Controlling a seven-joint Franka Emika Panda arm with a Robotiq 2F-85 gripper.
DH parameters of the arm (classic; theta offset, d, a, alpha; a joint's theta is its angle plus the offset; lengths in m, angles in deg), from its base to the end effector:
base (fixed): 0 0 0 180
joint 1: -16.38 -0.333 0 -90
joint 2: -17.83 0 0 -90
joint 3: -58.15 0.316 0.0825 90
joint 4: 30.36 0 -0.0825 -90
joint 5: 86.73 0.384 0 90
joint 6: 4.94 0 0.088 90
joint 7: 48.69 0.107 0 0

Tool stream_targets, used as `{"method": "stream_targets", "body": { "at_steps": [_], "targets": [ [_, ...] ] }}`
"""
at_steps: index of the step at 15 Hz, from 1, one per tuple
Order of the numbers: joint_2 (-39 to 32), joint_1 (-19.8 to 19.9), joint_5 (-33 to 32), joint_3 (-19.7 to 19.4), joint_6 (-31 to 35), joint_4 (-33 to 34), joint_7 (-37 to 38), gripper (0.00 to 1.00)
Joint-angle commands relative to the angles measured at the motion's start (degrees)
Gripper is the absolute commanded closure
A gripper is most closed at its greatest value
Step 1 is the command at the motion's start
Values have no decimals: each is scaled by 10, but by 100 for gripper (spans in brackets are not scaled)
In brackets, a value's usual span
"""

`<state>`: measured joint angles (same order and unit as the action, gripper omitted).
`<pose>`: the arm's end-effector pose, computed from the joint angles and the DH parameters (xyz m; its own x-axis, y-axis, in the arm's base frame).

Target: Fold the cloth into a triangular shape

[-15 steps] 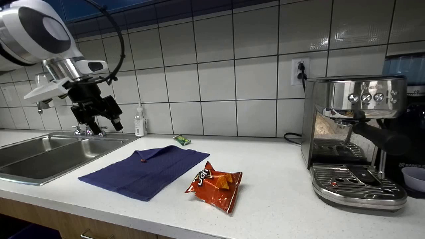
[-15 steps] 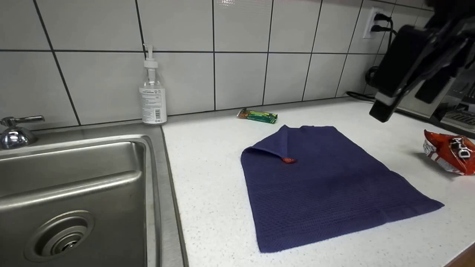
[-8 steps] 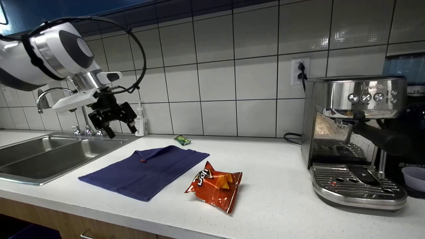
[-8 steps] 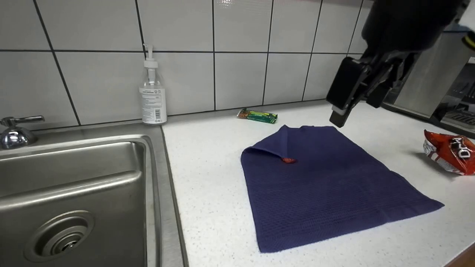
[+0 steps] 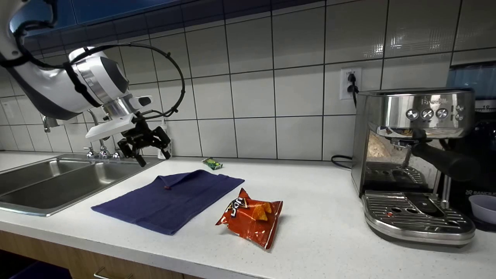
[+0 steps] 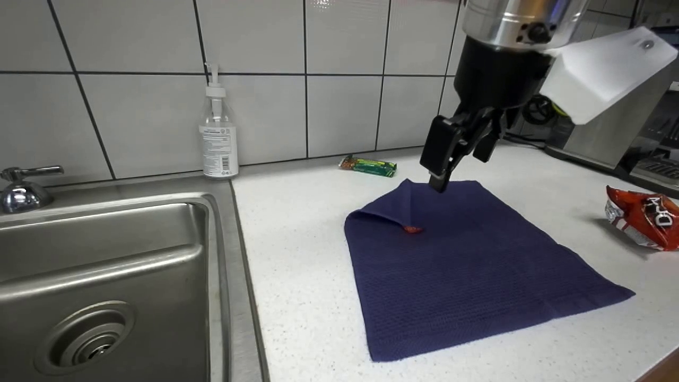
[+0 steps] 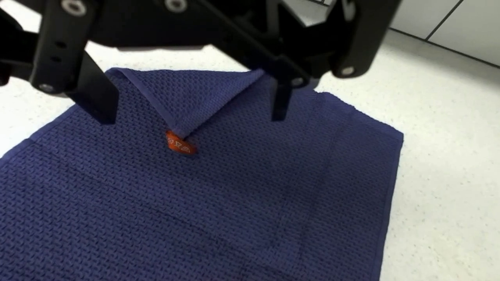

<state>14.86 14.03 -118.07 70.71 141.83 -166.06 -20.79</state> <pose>0.4955 0.1400 0.3162 0.9482 0.2340 0.2150 0.1741 -0.9486 0.2644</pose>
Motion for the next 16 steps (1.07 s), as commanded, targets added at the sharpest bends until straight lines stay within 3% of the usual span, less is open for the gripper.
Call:
{"method": "stream_targets", "body": {
  "at_steps": [1,9,16],
  "targets": [
    [-7,-30,5,-31,0,5,-3,0],
    [-8,-37,5,-38,0,4,-3,0],
    [-62,-76,-92,-63,0,39,100,0]
  ]
}}
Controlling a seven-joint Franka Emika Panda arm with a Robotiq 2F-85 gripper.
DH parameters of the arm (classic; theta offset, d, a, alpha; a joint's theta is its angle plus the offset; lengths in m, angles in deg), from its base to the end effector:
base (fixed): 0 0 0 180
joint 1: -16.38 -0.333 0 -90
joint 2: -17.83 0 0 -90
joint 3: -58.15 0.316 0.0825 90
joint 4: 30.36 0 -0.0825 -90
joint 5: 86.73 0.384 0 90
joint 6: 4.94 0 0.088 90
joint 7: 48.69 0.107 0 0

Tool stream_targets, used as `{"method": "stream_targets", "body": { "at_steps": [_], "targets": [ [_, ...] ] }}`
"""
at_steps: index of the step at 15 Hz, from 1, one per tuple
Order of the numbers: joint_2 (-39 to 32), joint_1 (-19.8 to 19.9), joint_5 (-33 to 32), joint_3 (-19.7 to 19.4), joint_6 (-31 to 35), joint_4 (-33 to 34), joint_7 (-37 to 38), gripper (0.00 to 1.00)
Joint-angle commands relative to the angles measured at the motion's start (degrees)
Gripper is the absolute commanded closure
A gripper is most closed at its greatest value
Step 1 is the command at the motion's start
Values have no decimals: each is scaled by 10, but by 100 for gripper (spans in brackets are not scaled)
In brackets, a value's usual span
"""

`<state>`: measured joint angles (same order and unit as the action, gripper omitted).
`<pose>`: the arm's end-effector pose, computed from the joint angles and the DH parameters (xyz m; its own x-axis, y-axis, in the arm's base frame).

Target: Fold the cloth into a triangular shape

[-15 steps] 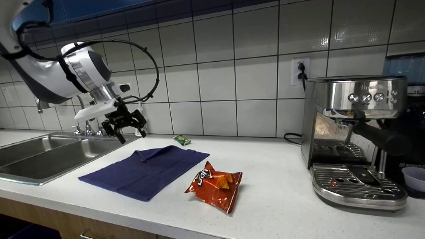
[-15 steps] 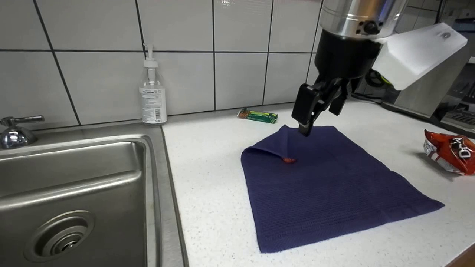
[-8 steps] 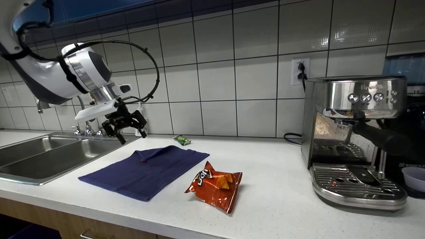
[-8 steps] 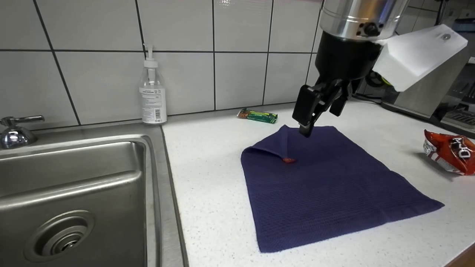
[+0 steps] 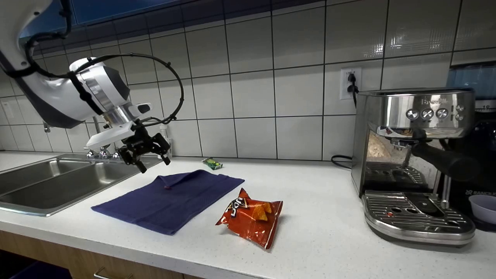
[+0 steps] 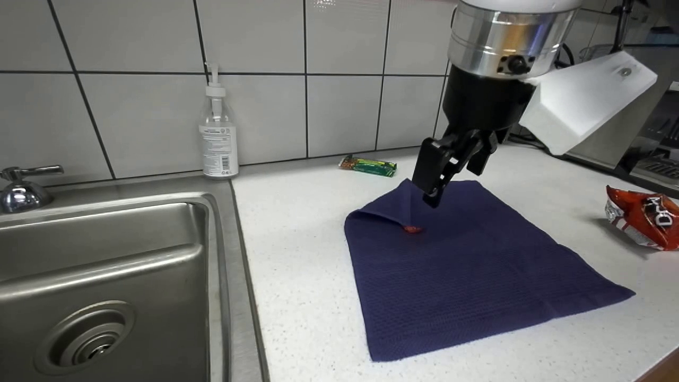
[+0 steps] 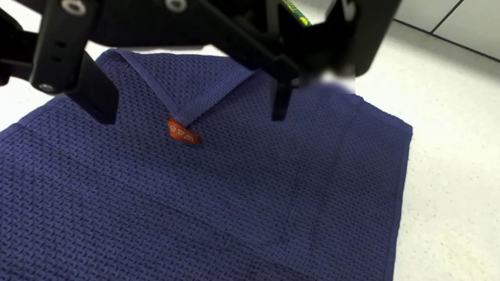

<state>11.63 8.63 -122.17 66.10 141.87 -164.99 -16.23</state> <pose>0.4974 0.1491 0.2943 0.9508 0.2344 0.2024 0.1700 -0.9414 0.2914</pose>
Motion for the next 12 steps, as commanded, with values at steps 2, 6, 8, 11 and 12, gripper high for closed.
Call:
{"method": "stream_targets", "body": {
  "at_steps": [2,6,8,11,12],
  "targets": [
    [-50,-32,-82,-24,-5,46,84,0],
    [-95,-49,-104,-35,-9,84,111,0],
    [-121,-58,-107,-42,-9,106,117,0],
    [-156,-73,-107,-56,-10,140,123,0],
    [-168,-78,-108,-62,-10,153,124,0]
  ]
}}
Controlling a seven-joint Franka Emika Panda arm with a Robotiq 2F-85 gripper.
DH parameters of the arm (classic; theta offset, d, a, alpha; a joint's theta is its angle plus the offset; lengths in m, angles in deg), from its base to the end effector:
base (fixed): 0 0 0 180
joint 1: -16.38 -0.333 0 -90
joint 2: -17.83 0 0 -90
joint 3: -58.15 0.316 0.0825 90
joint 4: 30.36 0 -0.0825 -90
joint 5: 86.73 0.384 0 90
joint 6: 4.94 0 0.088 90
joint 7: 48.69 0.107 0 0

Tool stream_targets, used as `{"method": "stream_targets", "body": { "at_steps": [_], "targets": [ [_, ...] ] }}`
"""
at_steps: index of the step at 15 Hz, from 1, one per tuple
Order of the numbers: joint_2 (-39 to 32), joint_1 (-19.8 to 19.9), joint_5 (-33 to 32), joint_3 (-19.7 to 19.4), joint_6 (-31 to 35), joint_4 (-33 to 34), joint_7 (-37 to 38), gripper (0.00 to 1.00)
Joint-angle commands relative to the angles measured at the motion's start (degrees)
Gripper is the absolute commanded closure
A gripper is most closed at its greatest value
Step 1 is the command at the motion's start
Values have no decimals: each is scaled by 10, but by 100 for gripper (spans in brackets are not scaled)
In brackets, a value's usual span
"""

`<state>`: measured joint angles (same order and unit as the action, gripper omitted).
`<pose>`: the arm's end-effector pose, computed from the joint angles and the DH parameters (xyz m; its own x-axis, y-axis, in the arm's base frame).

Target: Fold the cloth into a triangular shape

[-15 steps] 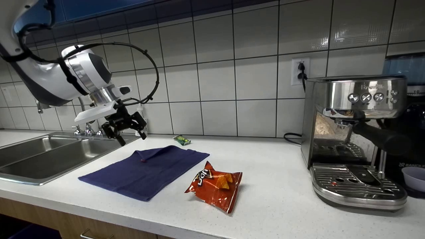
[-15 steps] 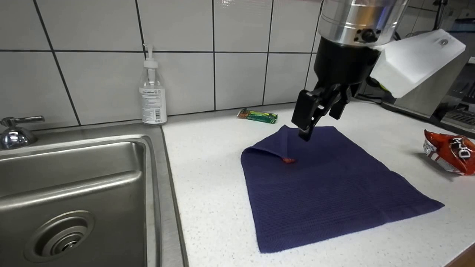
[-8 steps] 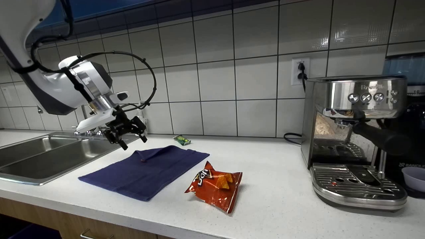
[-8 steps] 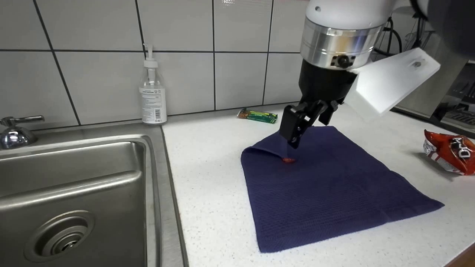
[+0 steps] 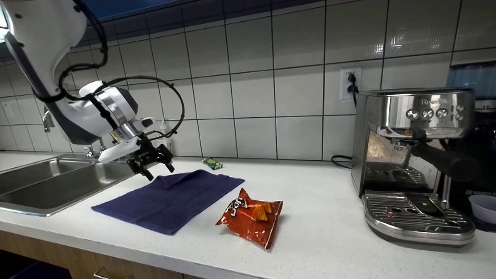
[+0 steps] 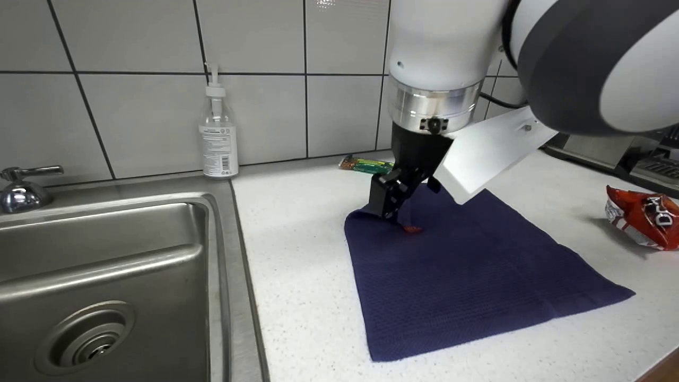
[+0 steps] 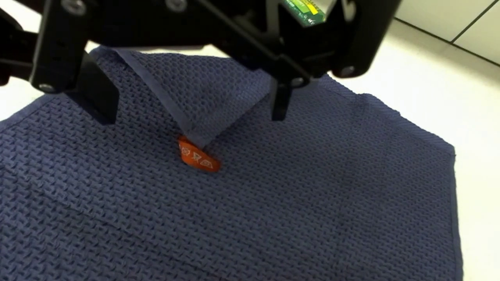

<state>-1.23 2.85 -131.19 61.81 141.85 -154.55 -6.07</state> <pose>0.5397 0.1779 0.2431 0.9472 0.2301 0.2232 0.1442 -0.9277 0.3442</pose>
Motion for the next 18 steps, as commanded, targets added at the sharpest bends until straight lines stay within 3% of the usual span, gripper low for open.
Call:
{"method": "stream_targets", "body": {
  "at_steps": [1,9,18],
  "targets": [
    [-49,-25,-17,-23,-11,59,21,0],
    [-102,-51,-8,-52,-11,112,14,0],
    [-110,-59,-5,-66,-9,125,14,0]
  ]
}}
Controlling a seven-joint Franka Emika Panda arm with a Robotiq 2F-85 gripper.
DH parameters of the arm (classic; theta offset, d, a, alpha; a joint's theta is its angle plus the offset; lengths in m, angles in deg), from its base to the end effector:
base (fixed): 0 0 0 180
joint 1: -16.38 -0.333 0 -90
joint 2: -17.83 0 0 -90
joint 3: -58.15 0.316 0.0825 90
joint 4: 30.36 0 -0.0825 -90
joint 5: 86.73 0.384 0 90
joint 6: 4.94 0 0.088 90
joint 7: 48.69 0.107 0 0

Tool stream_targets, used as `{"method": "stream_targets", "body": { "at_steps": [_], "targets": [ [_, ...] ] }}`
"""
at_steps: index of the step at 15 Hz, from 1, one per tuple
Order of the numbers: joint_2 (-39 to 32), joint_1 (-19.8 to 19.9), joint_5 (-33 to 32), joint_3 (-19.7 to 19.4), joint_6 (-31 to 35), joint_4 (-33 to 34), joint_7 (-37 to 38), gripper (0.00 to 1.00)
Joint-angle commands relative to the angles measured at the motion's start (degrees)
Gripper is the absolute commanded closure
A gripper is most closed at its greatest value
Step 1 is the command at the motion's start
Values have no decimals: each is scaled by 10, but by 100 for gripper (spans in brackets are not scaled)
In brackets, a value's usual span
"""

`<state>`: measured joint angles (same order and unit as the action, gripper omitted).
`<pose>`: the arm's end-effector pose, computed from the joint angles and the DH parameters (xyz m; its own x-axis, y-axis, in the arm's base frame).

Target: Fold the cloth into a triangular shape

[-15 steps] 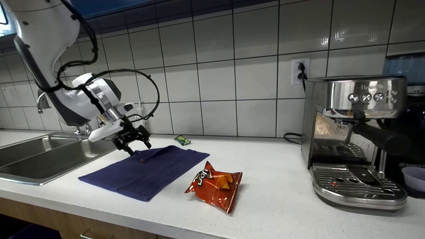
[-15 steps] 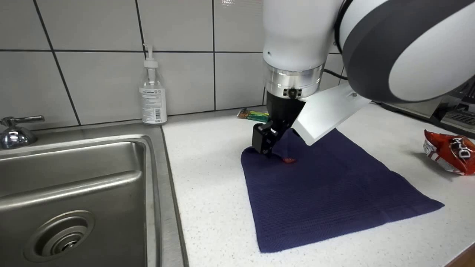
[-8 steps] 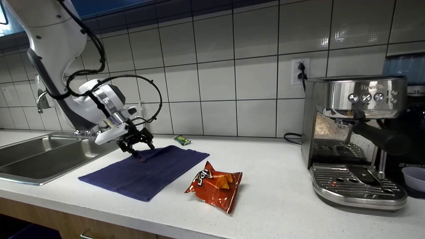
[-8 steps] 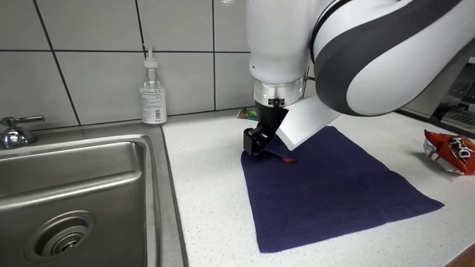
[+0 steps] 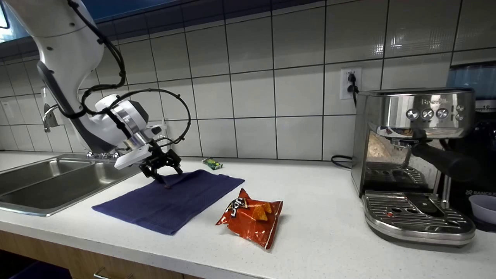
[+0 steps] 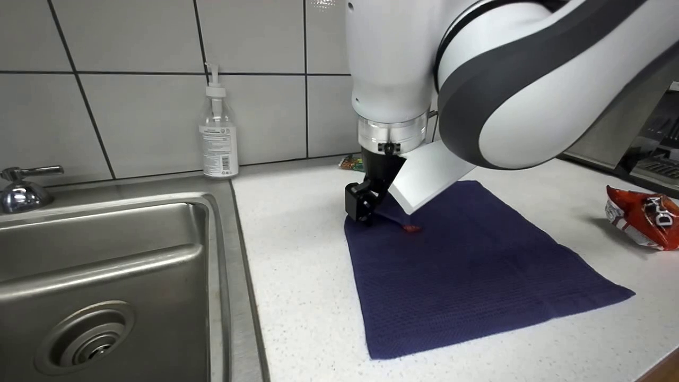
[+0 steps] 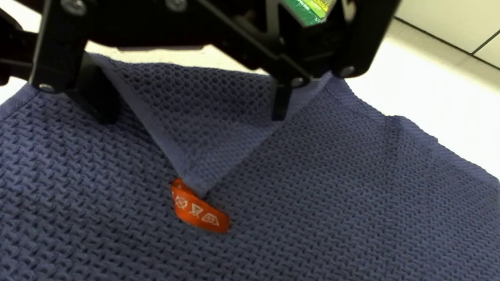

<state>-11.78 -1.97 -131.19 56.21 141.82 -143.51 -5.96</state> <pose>0.5894 0.1852 0.2080 0.9446 0.2305 0.2335 0.1303 -0.9167 0.3777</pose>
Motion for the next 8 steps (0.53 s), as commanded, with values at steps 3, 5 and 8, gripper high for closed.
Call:
{"method": "stream_targets", "body": {
  "at_steps": [3,5,8],
  "targets": [
    [-3,-11,-7,-12,-8,14,14,0],
    [-3,-13,-9,-13,-8,13,16,25],
    [-3,-15,-11,-14,-9,11,17,44]
  ]
}}
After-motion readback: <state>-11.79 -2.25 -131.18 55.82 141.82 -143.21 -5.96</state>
